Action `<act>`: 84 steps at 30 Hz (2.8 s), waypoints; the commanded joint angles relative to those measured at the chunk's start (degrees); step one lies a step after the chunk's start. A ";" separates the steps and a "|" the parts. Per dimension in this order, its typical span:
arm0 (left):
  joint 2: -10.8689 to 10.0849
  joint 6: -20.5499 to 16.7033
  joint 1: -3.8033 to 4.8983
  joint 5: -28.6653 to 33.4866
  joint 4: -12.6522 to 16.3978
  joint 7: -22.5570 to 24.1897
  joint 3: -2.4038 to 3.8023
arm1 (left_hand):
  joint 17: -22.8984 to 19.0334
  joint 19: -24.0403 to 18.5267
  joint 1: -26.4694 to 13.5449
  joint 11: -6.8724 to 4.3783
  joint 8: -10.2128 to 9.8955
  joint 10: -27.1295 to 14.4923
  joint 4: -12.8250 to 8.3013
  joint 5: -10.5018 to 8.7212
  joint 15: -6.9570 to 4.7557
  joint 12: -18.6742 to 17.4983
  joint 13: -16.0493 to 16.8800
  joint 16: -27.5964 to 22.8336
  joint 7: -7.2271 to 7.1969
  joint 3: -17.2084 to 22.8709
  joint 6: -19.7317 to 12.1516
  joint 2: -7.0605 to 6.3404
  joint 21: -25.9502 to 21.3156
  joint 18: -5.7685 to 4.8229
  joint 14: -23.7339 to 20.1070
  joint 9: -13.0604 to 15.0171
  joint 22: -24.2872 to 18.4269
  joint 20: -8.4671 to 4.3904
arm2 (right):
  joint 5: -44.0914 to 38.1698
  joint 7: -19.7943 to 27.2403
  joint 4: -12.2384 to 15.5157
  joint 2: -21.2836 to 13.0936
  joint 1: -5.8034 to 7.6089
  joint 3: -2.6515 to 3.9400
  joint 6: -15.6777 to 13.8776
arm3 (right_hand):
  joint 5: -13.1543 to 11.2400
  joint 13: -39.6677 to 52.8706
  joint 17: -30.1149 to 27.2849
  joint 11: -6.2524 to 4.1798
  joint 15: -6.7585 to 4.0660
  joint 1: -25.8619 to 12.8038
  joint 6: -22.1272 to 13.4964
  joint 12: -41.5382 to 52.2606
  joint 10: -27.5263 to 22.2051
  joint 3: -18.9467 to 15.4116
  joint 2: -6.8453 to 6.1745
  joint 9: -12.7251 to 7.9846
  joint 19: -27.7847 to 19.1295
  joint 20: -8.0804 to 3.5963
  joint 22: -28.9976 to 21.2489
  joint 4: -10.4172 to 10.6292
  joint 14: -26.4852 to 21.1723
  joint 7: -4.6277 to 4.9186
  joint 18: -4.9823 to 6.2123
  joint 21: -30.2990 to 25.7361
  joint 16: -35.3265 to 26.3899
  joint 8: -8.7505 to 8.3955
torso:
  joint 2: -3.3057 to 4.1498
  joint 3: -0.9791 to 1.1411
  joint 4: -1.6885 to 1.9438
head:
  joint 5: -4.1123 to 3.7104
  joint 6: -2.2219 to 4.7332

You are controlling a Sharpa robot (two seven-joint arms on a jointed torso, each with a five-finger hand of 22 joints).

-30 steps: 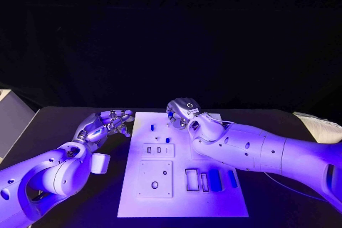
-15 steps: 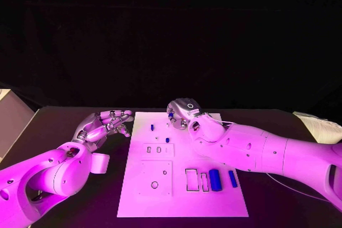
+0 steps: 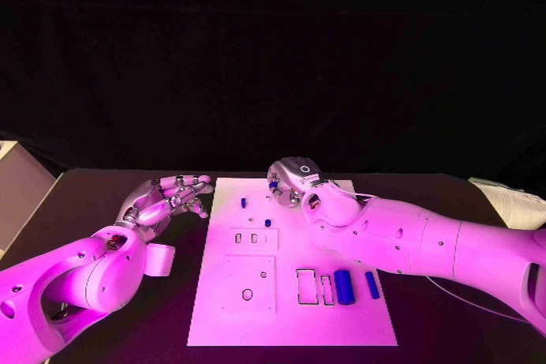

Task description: Assemble the parts on the task board

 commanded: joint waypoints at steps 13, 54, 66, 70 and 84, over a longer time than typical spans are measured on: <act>0.08 0.88 0.02 -0.23 0.07 0.14 0.05 | 0.09 -0.28 -0.21 0.06 0.25 -0.25 0.04 -0.27 0.03 -0.12 0.08 0.37 -0.18 0.22 -0.38 0.38 0.16 0.72 -0.28 0.07 0.07 0.05 | 0.62 0.76 -0.93 0.53 -0.22 -0.13 1.23 | -0.50 -1.05 -2.10 -0.66 0.59 -0.55 -2.15 -0.38 -1.88 0.87 -1.16 0.35 -1.15 0.61 -2.44 0.79 0.43 0.75 0.29 -2.18 -0.51 -1.39 | 0.07 -0.06 0.04 | -0.11 0.01; 0.37 0.97 0.02 -0.34 -0.29 -0.16 0.05 | 0.07 -0.59 -0.37 0.14 0.23 -0.42 -0.04 -0.29 0.09 -0.23 0.06 0.52 -0.11 0.33 -0.47 0.41 0.58 0.72 -0.42 0.15 0.38 0.10 | 1.98 1.54 -1.90 1.89 -0.20 -0.13 0.66 | -0.92 -2.43 -2.94 -0.14 0.96 -0.35 -3.96 -0.54 -3.77 2.09 -0.92 0.93 -1.63 0.94 -3.60 0.79 0.26 1.15 0.56 -3.35 -0.65 -2.61 | 0.07 -0.10 0.04 | -0.12 -0.11; 0.44 0.94 0.02 -0.35 -0.45 -0.22 0.05 | 0.07 -0.59 -0.37 0.14 0.23 -0.42 -0.04 -0.29 0.09 -0.23 0.06 0.52 -0.11 0.33 -0.47 0.41 0.58 0.72 -0.42 0.15 0.38 0.10 | 2.26 1.99 -1.50 1.67 -0.18 -0.13 0.56 | -0.95 -2.83 -3.27 0.03 1.10 -0.42 -4.22 -0.52 -4.55 2.07 -1.07 1.00 -1.83 1.07 -4.07 0.84 0.17 1.24 0.66 -3.76 -0.77 -2.78 | 0.08 -0.06 -0.01 | -0.06 -0.22; 0.42 0.92 0.02 -0.37 -0.48 -0.28 0.05 | 0.05 -0.72 -0.44 0.18 0.20 -0.53 -0.06 -0.29 0.13 -0.29 0.04 0.56 -0.06 0.37 -0.54 0.42 0.73 0.72 -0.48 0.17 0.49 0.13 | 2.46 2.01 -1.57 1.44 -0.18 -0.13 0.64 | -1.21 -4.72 -5.53 0.74 1.76 -0.54 -5.50 -0.32 -9.40 0.13 -1.52 1.05 -3.21 1.60 -7.68 0.99 -0.44 1.76 1.40 -6.74 -1.76 -3.67 | 0.08 -0.05 -0.04 | -0.07 -0.19; 0.43 0.98 0.01 -0.39 -0.97 -0.31 0.05 | 0.00 -0.95 -0.52 0.27 0.13 -0.80 -0.11 -0.29 0.20 -0.43 -0.01 0.54 0.01 0.42 -0.70 0.36 0.88 0.71 -0.67 0.18 0.61 0.18 | 4.42 3.20 2.38 -1.86 -0.13 -0.01 -1.07 | 0.22 -5.57 -8.23 2.24 2.89 12.14 -10.47 -0.37 -20.36 -27.88 0.49 -1.51 -3.54 2.71 -12.41 14.95 -0.87 0.65 2.19 -11.73 -2.33 -8.00 | -0.13 0.07 -0.01 | 0.00 0.01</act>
